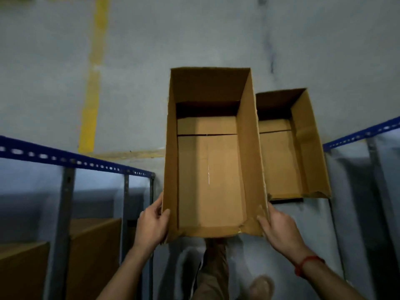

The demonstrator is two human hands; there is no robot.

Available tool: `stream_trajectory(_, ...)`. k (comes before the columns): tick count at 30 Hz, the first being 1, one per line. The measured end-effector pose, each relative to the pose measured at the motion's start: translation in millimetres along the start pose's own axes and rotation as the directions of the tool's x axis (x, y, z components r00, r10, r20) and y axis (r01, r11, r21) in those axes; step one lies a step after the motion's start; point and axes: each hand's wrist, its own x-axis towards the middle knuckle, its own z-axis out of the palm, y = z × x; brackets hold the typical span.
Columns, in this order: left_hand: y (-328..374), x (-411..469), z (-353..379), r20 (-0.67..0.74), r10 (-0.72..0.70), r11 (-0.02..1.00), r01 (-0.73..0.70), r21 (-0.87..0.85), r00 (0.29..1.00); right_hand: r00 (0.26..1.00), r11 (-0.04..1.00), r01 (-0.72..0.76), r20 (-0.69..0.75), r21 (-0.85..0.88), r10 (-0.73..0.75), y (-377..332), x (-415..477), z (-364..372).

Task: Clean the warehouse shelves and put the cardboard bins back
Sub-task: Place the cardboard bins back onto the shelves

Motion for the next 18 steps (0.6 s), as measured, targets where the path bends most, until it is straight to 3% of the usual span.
stream_trajectory(8, 59.8, -112.3, -12.4, -0.138, 0.166, 0.986, -0.166, 0.013, 0.976, 0.982, 0.998, 0.029, -0.187, 0.06, -0.017, 3.8, -104.2, -63.7)
stream_trajectory(18, 98.5, -273.1, 6.4, -0.255, 0.315, 0.949, -0.307, 0.073, 0.914, 0.882, 0.974, 0.119, -0.472, 0.192, -0.015, 43.8, -260.0, -108.9)
